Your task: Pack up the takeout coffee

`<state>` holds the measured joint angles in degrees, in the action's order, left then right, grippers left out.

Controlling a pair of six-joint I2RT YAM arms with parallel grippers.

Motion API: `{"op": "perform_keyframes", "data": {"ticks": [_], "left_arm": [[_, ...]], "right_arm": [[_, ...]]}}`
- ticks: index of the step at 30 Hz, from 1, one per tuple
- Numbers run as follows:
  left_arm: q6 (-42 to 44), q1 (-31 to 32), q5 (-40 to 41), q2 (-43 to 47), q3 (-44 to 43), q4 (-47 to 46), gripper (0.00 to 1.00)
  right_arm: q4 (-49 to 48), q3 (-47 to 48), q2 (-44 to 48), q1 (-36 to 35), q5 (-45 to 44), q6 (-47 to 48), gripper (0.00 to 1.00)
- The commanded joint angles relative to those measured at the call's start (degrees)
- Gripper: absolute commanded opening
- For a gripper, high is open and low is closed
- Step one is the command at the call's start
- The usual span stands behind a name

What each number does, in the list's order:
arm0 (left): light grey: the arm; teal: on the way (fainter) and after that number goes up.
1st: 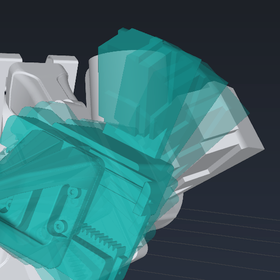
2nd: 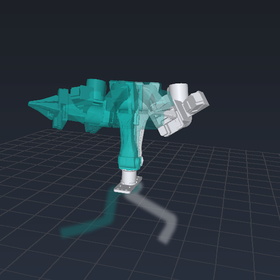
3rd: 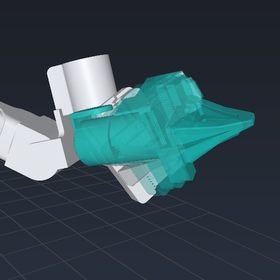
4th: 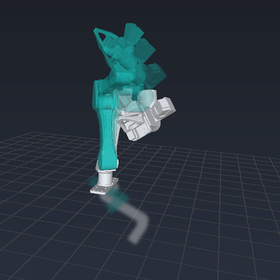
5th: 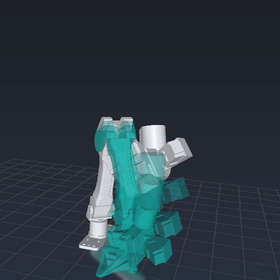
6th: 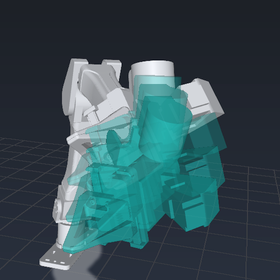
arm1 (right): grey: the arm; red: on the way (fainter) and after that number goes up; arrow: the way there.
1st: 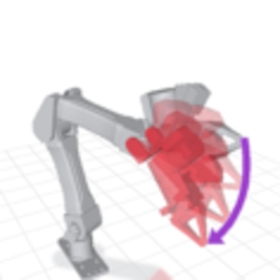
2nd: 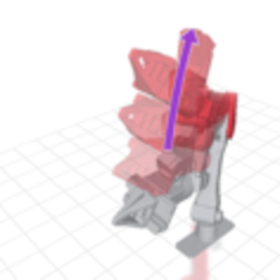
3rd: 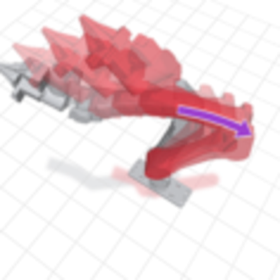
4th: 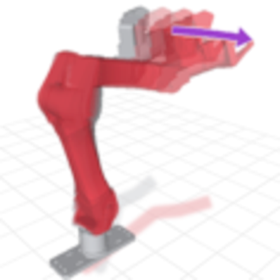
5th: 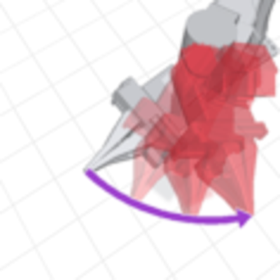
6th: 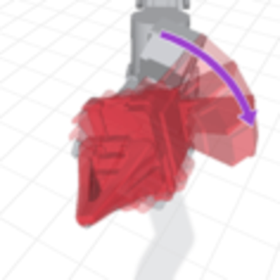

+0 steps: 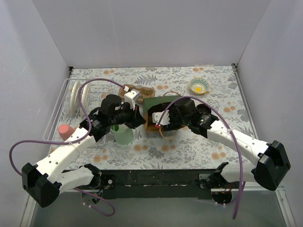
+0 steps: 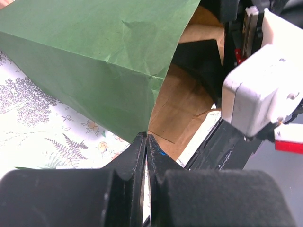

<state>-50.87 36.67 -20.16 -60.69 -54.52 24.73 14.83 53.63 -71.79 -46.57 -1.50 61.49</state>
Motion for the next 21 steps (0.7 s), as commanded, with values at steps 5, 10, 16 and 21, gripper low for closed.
{"op": "perform_keyframes", "data": {"ticks": [5,10,16,21], "left_arm": [[-1.16,0.25,-0.75,0.48,0.12,-2.76,0.0],[-1.25,0.25,-0.93,0.04,0.03,-2.93,0.0],[-0.99,0.25,-1.37,-0.14,0.12,-2.93,0.0],[-0.98,0.25,-1.11,0.39,0.64,-2.85,0.0]], "right_arm": [[-3.75,1.75,-1.6,1.21,4.57,5.91,0.24],[-5.77,1.92,-3.44,1.39,7.29,6.97,0.23],[-9.63,0.7,-5.29,1.65,5.45,6.71,0.23],[-10.87,-1.5,-5.99,2.18,4.4,6.8,0.22]]}}
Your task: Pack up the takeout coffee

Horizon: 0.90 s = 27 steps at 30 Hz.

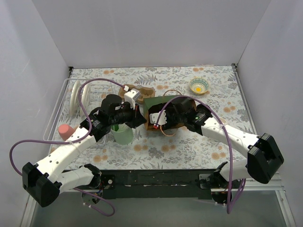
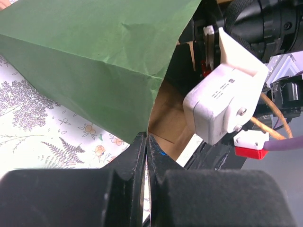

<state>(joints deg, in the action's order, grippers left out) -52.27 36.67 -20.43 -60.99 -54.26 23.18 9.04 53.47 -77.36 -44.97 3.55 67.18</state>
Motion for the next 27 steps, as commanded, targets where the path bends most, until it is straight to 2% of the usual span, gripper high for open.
{"op": "perform_keyframes", "data": {"ticks": [1,14,27], "left_arm": [[0.24,0.25,-0.84,0.7,0.47,-1.21,0.0],[0.33,0.25,-0.49,1.58,1.44,-1.21,0.0],[0.42,0.25,-0.76,0.79,0.74,-1.65,0.0]], "right_arm": [[-5.6,-1.7,-0.33,0.59,-1.26,1.46,0.21],[-0.43,-2.41,5.9,2.34,-3.2,3.39,0.21],[1.42,-2.85,4.42,4.45,0.05,5.24,0.21]]}}
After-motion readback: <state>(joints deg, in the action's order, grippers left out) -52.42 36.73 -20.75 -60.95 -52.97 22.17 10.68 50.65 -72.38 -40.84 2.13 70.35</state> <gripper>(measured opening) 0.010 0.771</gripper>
